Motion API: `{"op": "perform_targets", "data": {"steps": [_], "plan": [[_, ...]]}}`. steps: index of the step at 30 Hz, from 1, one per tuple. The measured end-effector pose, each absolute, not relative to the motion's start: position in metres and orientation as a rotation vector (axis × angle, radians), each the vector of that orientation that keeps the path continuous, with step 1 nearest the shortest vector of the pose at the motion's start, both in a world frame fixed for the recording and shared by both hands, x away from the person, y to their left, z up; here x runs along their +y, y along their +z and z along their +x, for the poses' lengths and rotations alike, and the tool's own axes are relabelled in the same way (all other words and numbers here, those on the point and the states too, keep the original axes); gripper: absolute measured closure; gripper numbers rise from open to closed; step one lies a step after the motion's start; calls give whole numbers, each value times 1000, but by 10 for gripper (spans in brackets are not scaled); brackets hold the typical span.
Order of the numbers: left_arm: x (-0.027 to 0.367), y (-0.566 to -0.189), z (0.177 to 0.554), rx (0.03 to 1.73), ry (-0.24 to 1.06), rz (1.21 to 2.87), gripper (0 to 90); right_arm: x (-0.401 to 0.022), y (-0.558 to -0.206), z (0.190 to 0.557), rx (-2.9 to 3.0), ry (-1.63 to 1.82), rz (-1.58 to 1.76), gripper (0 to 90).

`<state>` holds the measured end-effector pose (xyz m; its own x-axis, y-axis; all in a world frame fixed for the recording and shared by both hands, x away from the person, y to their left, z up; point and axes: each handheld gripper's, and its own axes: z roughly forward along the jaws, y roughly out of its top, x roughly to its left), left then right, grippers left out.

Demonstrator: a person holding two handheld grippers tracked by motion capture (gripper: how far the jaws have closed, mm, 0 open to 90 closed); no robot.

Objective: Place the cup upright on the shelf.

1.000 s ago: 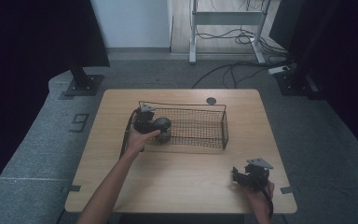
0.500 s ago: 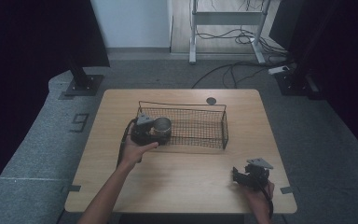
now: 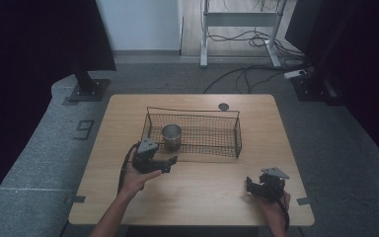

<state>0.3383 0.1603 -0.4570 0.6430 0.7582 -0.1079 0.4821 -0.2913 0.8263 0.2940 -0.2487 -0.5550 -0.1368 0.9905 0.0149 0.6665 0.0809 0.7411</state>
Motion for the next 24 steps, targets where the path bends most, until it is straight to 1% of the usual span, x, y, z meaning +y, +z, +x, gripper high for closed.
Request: {"op": "perform_targets", "data": {"steps": [9, 15, 21, 24], "plan": [[177, -470, 315, 997, 364, 1943, 123, -249, -555, 294, 1861, 839, 1630, 153], [184, -485, 301, 1027, 353, 1970, 125, -249, -555, 294, 1860, 837, 1629, 154], [183, -506, 297, 1066, 330, 1992, 130, -249, -555, 294, 1860, 836, 1629, 154], [181, -510, 297, 1069, 339, 2010, 131, -249, -555, 294, 1860, 836, 1629, 154]]}}
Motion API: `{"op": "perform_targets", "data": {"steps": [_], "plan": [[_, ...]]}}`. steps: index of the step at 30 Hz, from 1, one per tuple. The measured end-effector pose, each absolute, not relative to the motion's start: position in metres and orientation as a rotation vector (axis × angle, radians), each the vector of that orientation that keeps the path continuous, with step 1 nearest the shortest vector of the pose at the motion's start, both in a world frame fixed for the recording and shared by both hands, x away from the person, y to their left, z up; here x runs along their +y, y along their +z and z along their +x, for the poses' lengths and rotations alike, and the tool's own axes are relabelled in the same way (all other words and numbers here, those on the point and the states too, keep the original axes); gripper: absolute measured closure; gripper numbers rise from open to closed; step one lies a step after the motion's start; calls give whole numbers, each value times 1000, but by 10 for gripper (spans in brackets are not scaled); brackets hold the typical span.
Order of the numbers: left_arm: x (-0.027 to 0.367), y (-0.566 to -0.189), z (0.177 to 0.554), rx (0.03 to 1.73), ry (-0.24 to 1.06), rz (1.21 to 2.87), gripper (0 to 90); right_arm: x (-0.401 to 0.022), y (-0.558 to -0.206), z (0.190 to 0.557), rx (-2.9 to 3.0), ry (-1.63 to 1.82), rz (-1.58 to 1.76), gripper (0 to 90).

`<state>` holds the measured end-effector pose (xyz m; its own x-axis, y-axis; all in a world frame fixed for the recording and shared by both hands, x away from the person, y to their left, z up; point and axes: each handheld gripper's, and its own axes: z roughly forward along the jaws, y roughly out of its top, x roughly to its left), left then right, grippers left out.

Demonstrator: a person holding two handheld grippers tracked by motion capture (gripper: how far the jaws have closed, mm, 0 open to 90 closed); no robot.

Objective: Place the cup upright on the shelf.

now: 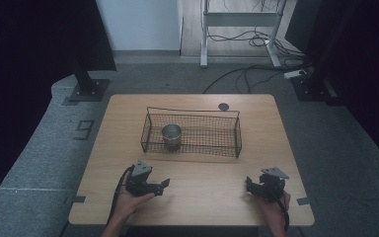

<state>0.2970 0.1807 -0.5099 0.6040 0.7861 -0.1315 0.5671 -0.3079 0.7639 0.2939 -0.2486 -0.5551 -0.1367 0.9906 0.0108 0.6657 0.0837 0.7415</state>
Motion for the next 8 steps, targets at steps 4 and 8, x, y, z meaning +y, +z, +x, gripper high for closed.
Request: {"op": "perform_targets", "data": {"steps": [4, 8], "plan": [[180, -512, 297, 1065, 326, 2009, 131, -249, -555, 294, 1860, 836, 1628, 154], [181, -513, 296, 1067, 315, 1996, 132, -249, -555, 294, 1860, 836, 1628, 154]]}}
